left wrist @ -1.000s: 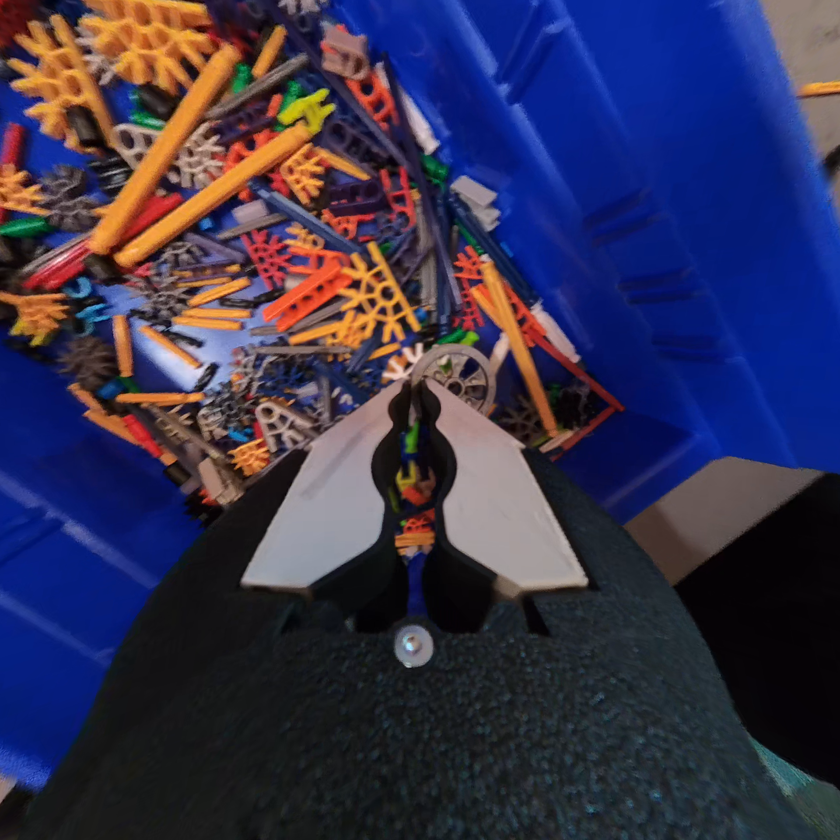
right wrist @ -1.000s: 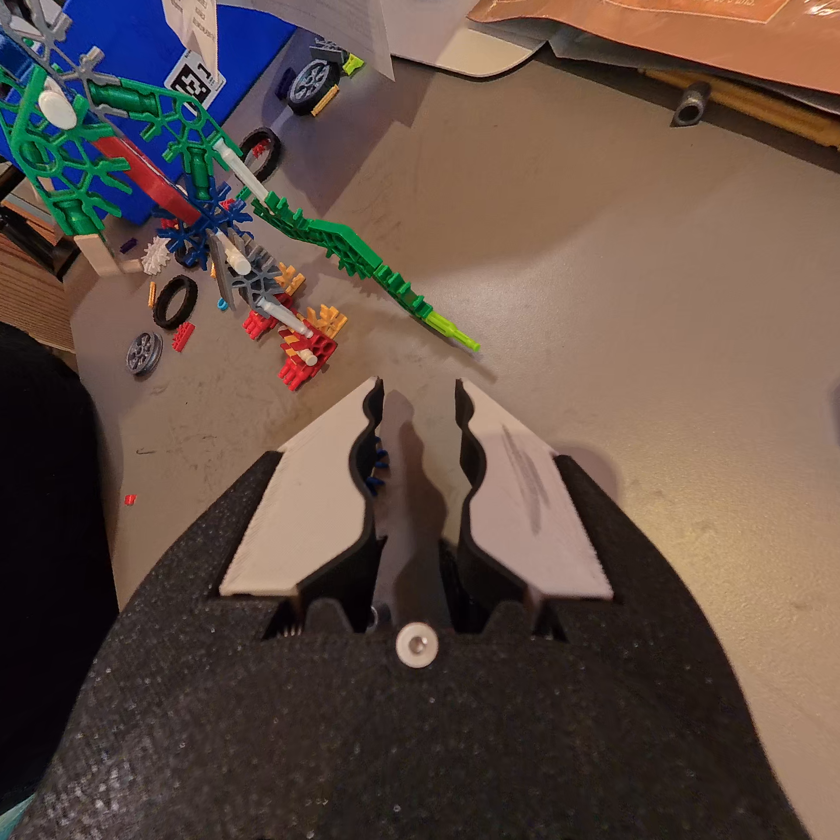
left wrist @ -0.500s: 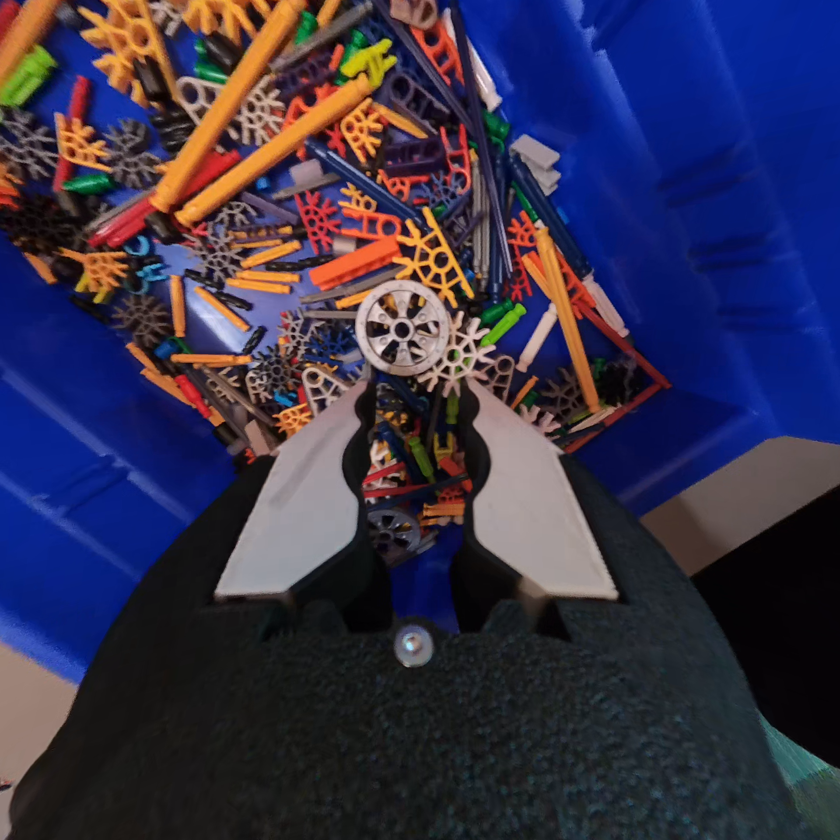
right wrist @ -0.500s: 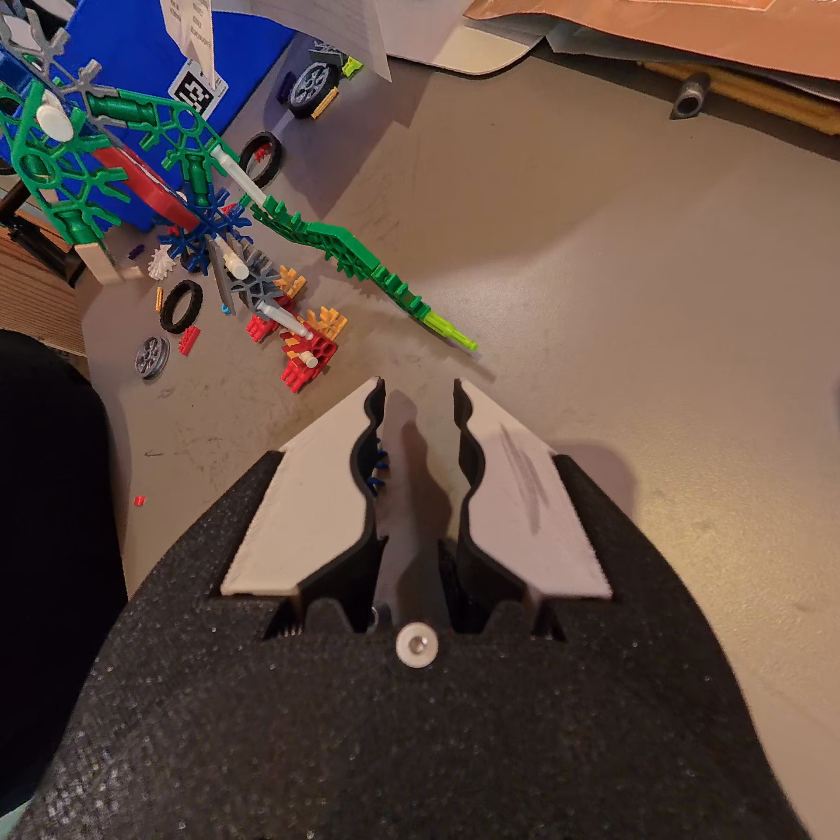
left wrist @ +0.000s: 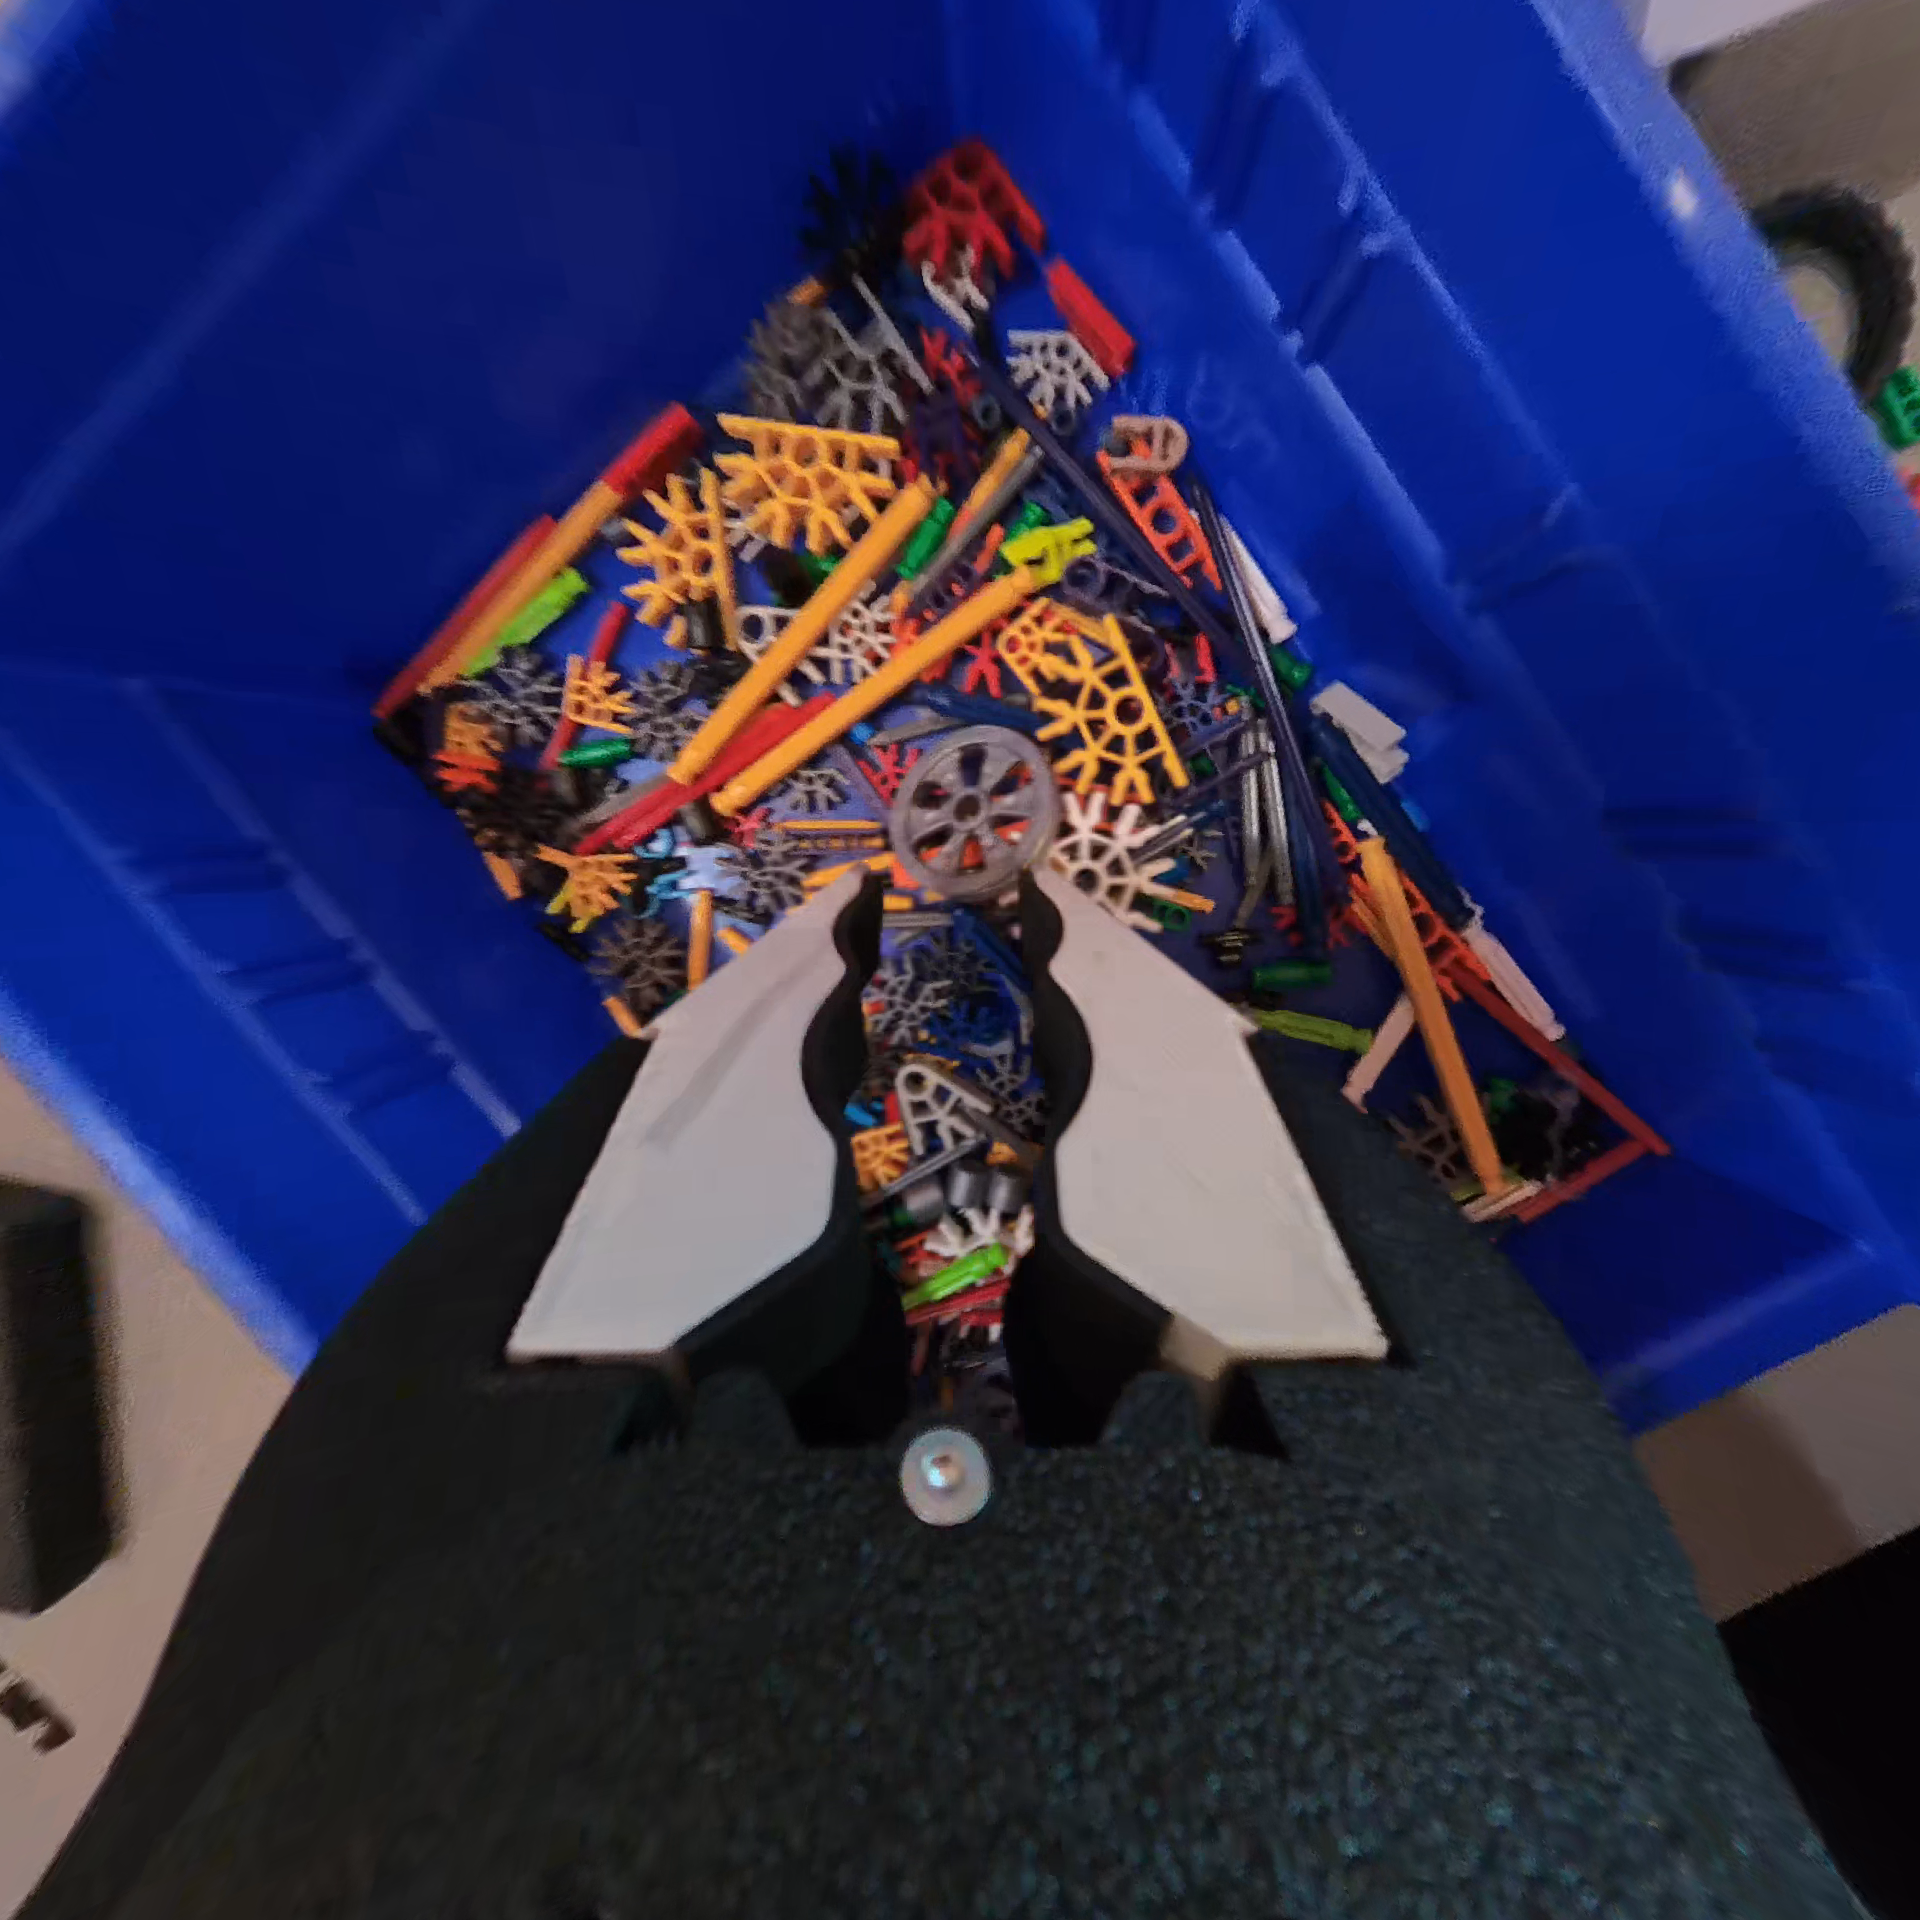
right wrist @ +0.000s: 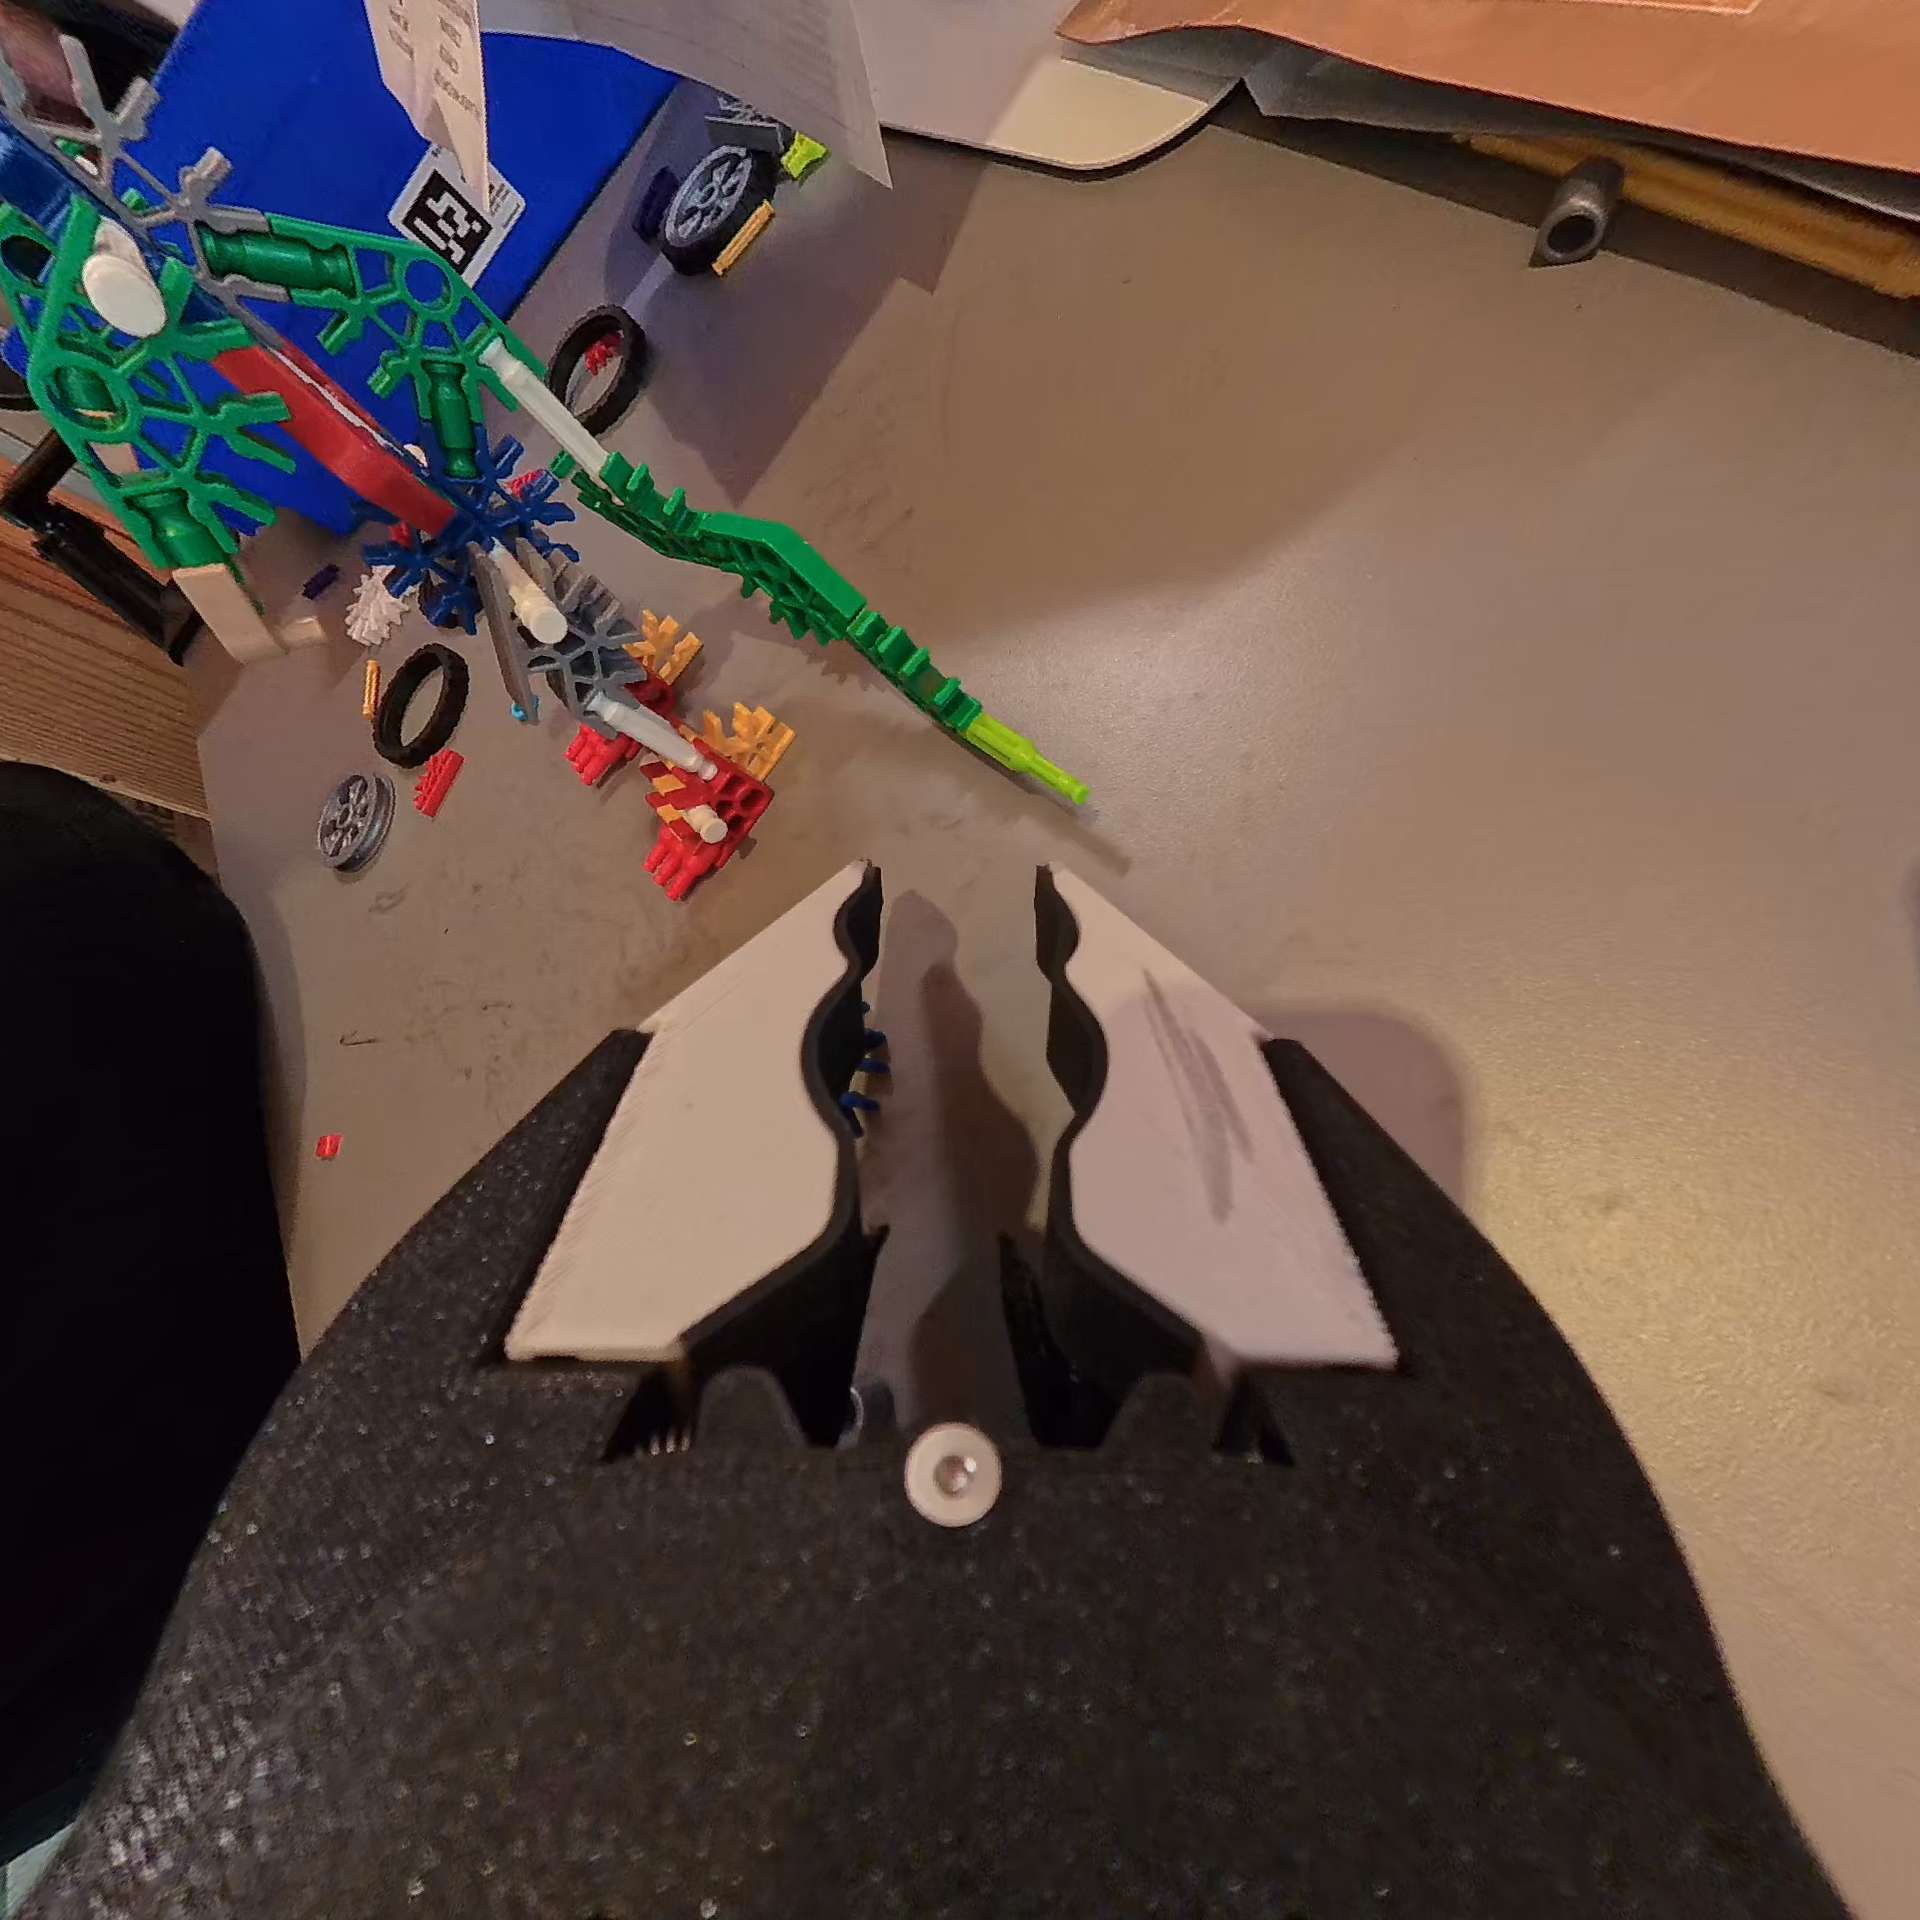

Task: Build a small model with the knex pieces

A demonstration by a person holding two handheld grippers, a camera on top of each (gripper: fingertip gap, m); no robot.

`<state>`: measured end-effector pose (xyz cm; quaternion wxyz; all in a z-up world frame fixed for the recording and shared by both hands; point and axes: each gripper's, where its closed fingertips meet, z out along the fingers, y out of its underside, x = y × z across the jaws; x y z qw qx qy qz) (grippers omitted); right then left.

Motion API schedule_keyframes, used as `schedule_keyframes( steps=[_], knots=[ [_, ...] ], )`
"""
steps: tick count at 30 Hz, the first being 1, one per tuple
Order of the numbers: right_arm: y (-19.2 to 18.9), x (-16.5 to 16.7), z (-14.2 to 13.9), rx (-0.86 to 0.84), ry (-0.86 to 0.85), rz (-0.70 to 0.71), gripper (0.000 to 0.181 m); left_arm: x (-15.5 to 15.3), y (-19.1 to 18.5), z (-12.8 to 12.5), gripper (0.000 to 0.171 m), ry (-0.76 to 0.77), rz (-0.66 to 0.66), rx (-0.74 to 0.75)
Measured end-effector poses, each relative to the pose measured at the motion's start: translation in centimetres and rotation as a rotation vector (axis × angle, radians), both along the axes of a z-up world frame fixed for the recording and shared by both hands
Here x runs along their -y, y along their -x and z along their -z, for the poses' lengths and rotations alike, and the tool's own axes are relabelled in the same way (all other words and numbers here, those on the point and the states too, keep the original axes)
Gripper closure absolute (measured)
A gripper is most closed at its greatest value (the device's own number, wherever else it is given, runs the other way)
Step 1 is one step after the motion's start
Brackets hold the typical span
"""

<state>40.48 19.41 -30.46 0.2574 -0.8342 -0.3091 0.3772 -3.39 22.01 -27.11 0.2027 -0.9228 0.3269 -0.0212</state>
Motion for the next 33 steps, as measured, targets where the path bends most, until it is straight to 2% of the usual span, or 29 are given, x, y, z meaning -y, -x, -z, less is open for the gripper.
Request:
schedule_keyframes(
  steps=[4, 6, 10, 16, 23, 28, 33],
  knots=[
    [0.0, 0.0, 0.0, 0.0, 0.0, -0.001, 0.152, 0.0, 2.0, -2.4, 0.148, -0.009, -0.003, -0.058],
    [0.0, 0.0, 0.0, -0.002, 0.002, -0.001, 0.151, 1.2, 2.8, -2.6, 0.149, 0.048, 0.018, -0.088],
    [0.0, 0.0, 0.0, -0.005, 0.007, -0.001, 0.151, 4.7, 3.8, -1.4, 0.151, 0.193, 0.08, -0.143],
    [0.0, 0.0, 0.0, -0.007, 0.009, -0.001, 0.151, 8.7, 2.2, 1.7, 0.154, 0.337, 0.16, -0.117],
    [0.0, 0.0, 0.0, -0.005, 0.004, -0.002, 0.151, 10.4, 1.9, 3.4, 0.16, 0.418, 0.147, -0.122],
    [0.0, 0.0, 0.0, -0.003, 0.001, -0.002, 0.151, 11.0, 3.5, 3.2, 0.164, 0.436, 0.109, -0.203],
    [0.0, 0.0, -0.1, -0.004, 0.002, -0.004, 0.151, 11.0, 2.5, 3.1, 0.162, 0.411, 0.138, -0.171]
  ],
)
